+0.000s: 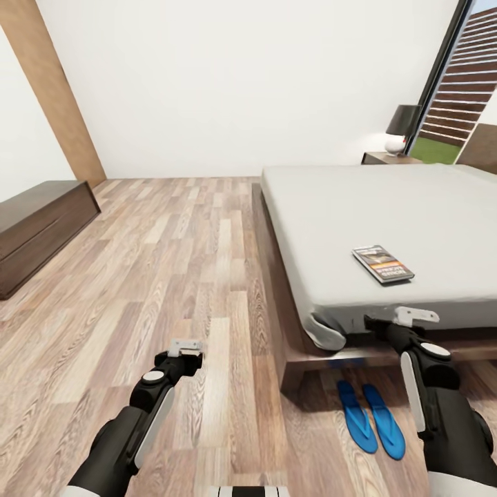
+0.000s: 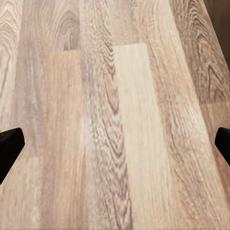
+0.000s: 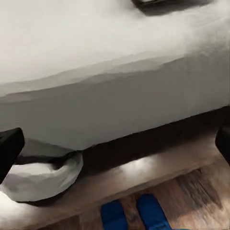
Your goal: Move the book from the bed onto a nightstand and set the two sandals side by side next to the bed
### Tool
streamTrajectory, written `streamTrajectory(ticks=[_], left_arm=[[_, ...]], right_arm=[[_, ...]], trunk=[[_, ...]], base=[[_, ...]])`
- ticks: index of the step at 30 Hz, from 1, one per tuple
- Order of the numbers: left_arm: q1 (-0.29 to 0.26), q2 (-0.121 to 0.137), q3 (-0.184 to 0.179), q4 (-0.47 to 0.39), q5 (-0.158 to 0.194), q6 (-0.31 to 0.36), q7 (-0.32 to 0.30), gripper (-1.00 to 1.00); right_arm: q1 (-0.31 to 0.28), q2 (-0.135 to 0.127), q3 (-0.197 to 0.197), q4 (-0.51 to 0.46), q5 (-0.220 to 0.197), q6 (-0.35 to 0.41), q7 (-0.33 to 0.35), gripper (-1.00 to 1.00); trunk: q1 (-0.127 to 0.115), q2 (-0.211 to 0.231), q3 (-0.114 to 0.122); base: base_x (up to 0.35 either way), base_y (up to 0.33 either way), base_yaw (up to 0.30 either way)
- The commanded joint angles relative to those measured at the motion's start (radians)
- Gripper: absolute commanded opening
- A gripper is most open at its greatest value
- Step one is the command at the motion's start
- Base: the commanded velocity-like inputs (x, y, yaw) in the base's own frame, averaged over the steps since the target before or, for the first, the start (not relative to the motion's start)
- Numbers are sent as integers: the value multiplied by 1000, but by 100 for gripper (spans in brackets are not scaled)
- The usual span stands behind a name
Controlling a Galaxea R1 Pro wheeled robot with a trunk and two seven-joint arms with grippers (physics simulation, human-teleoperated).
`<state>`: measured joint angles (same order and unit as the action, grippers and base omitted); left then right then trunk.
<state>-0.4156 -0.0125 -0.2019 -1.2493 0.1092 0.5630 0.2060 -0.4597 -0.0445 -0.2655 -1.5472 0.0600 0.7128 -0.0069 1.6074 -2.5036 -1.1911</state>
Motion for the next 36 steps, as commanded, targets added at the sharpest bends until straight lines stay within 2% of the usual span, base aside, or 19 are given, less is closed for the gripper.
streamTrajectory(ticks=[1, 3, 4, 5, 8, 11, 14, 15, 16, 18, 19, 20, 21, 22, 23, 25, 26, 32, 36], left_arm=[[-1, 0, -2, 0, 10, 3, 9, 100], [-1, 0, -2, 2, 10, 3, 9, 100], [-2, 0, -2, 3, 10, 3, 8, 100], [-2, 0, -2, 3, 11, 3, 8, 100], [-4, 0, -2, 19, 12, 3, 7, 100], [-5, 0, -2, 34, 11, 3, 7, 100], [-8, 0, -2, 61, 11, 3, 7, 100], [-8, 0, -2, 64, 11, 3, 7, 100], [-9, 0, -2, 72, 10, 2, 7, 100], [-9, 0, -2, 74, 10, 2, 6, 100], [-9, 0, -2, 77, 11, 2, 5, 100], [-9, 0, -2, 77, 11, 2, 5, 100], [-9, -1, -2, 78, 12, 2, 5, 100], [-9, -1, -2, 78, 12, 2, 4, 100], [-9, -2, -2, 79, 13, 2, 3, 100], [-9, -1, -2, 82, 14, 2, 3, 100], [-10, -1, -2, 88, 14, 2, 3, 100], [-12, 0, -2, 112, 14, 1, 3, 100], [-12, 0, -2, 126, 14, -1, 3, 100]], right_arm=[[0, 0, -29, -1, 2, -11, -15, 100], [0, 0, -101, -1, 8, -66, -74, 100], [0, 0, -202, -2, 13, -151, -160, 100], [0, 0, -224, -2, 14, -170, -178, 100], [0, 0, -254, -2, 15, -195, -202, 100], [0, 0, -260, -2, 15, -198, -206, 100], [-1, -20, -247, -3, 20, -165, -209, 100], [-2, -33, -238, -3, 25, -147, -209, 100], [-56, -119, -174, -2, 48, -5, -208, 100], [-126, -165, -134, -1, 54, 90, -207, 100], [-307, -225, -56, 5, 64, 238, -206, 100], [-352, -234, -37, 7, 68, 258, -206, 100], [-437, -246, 3, 13, 75, 289, -206, 100], [-476, -250, 25, 18, 78, 300, -207, 100], [-570, -258, 92, 44, 90, 323, -208, 100], [-627, -259, 140, 71, 108, 334, -209, 100], [-656, -243, 167, 85, 135, 334, -211, 100], [-681, -196, 193, 97, 237, 334, -212, 100], [-684, -188, 198, 91, 284, 334, -212, 100]], trunk=[[0, 0, -1], [0, 0, -1], [0, 0, -1], [0, 0, -1], [0, 0, -1], [0, 0, -1], [0, 0, -1], [0, 0, -1], [0, 0, -1], [0, 0, -1], [0, 0, -1], [0, 0, -1], [0, 0, -1], [0, 0, -1], [0, 0, -1], [0, 0, -1], [0, 0, -1], [0, 0, -1], [0, 0, -1]], base=[[212, 289, 0], [213, 288, 0], [213, 288, 0], [214, 288, 0], [214, 288, 0], [214, 288, 0], [214, 288, 0], [213, 288, 0], [214, 288, 0], [214, 288, 0], [214, 288, 0], [214, 288, 0], [214, 288, 0], [214, 288, 0], [213, 288, 0], [209, 288, 0], [201, 288, 0], [190, 291, 0], [170, 296, 0]])
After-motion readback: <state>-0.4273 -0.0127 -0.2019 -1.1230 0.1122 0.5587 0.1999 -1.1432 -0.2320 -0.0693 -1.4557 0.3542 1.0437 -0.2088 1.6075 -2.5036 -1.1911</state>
